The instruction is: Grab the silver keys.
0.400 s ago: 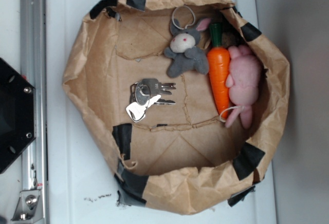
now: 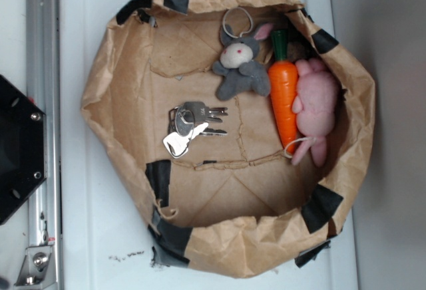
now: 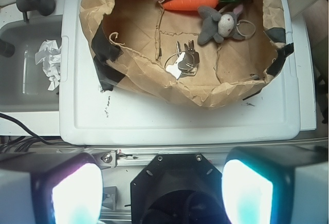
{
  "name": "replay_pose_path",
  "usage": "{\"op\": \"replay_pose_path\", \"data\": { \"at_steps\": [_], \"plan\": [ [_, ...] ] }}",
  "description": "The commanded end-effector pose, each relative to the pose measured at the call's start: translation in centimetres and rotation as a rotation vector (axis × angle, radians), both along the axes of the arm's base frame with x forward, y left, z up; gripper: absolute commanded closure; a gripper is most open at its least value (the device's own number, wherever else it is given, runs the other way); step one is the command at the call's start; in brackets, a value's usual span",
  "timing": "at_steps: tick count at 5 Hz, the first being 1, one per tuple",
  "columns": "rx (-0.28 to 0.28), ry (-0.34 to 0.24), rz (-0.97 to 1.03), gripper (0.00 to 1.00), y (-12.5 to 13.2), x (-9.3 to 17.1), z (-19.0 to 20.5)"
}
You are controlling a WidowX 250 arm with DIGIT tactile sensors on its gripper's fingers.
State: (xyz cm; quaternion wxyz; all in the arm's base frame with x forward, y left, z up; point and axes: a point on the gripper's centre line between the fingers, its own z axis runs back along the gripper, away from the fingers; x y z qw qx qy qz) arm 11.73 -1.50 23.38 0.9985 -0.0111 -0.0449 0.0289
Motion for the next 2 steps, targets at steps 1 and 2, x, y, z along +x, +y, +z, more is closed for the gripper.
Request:
{"op": "replay_pose_path", "data": {
  "at_steps": [1, 2],
  "plan": [
    [0.084, -0.102, 0.388, 0.00, 1.0, 10.0, -2.5],
    [0.109, -0.186, 0.641, 0.00, 3.5, 14.4, -3.7]
  ]
}}
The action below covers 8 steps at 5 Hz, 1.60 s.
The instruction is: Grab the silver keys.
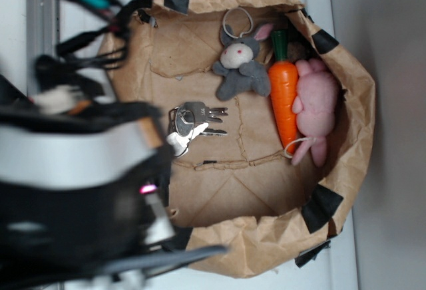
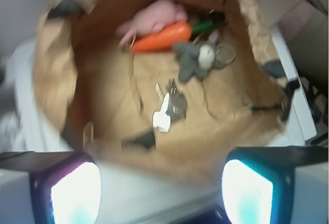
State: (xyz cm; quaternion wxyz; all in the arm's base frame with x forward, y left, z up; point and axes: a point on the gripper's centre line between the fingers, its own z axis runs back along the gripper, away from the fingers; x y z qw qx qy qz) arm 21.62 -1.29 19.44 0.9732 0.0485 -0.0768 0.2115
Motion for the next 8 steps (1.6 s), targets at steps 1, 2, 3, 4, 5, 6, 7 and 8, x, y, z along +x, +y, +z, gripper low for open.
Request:
{"op": "replay_pose_path", "data": {
  "at_steps": [1, 2, 3, 4, 5, 6, 7, 8],
  "plan": [
    [-0.024, -0.138, 0.514, 0.00, 6.7, 4.9, -1.8],
    [-0.024, -0.138, 0.514, 0.00, 6.7, 4.9, -1.8],
    [-0.024, -0.138, 0.514, 0.00, 6.7, 4.9, -1.8],
    [-0.024, -0.138, 0.514, 0.00, 6.7, 4.9, -1.8],
    [-0.024, -0.138, 0.514, 0.00, 6.7, 4.9, -1.8],
    [-0.043, -0.067, 0.538, 0.00, 5.7, 4.3, -6.1],
    [-0.091, -0.045, 0.547, 0.00, 5.3, 3.4, -7.7],
    [-0.100, -0.002, 0.593, 0.00, 5.6, 2.6, -9.1]
  ]
}}
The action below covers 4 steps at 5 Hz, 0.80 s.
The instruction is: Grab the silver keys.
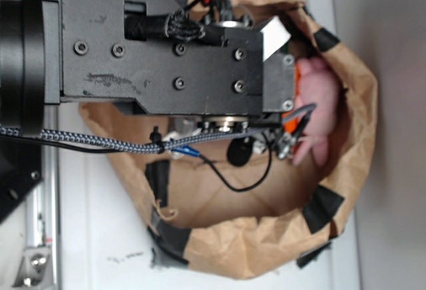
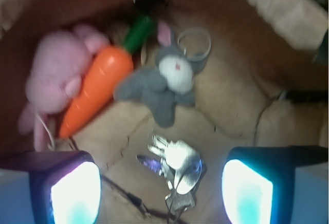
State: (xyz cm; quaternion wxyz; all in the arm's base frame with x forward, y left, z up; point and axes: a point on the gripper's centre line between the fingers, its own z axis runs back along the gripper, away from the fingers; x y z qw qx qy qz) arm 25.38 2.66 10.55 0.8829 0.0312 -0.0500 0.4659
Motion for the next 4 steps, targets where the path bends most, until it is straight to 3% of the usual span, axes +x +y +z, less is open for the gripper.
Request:
{"op": "replay_pose_path", "data": {
  "at_steps": [1, 2, 4],
  "plan": [
    [-0.049, 0.009, 0.053, 0.00, 1.69, -1.14, -0.78],
    [0.007, 0.002, 0.043, 0.00, 1.79, -0.82, -0.36],
    [0.007, 0.002, 0.043, 0.00, 1.79, -0.82, -0.36]
  ]
}}
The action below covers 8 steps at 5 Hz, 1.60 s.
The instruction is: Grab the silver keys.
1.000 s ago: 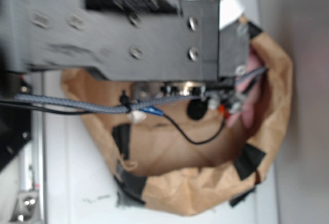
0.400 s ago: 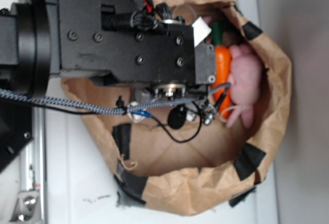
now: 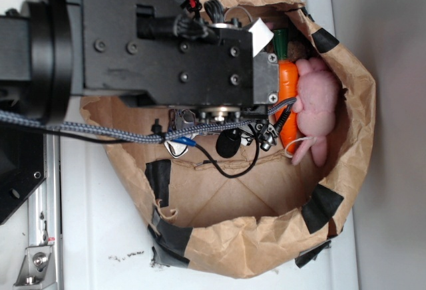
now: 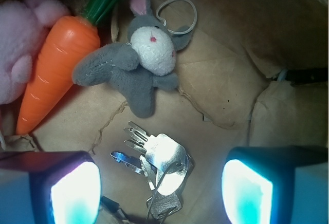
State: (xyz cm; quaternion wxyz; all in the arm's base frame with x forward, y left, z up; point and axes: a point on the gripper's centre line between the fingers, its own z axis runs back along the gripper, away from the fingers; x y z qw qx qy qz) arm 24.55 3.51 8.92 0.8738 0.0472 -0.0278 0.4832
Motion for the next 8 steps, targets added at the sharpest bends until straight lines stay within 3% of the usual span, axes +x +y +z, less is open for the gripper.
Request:
{"op": "replay_pose_path", "data": {
  "at_steps": [1, 2, 3, 5, 7, 8],
  "plan": [
    [0.002, -0.050, 0.001, 0.00, 0.9, 0.0, 1.3],
    [0.002, -0.050, 0.001, 0.00, 0.9, 0.0, 1.3],
    [0.009, 0.041, -0.027, 0.00, -0.4, -0.9, -1.6],
    [-0.061, 0.151, -0.049, 0.00, -0.9, -2.0, -3.1],
    [-0.025, 0.243, -0.048, 0.00, -0.7, -1.8, -4.8],
    [-0.007, 0.260, -0.053, 0.00, -0.9, -1.3, -5.7]
  ]
}}
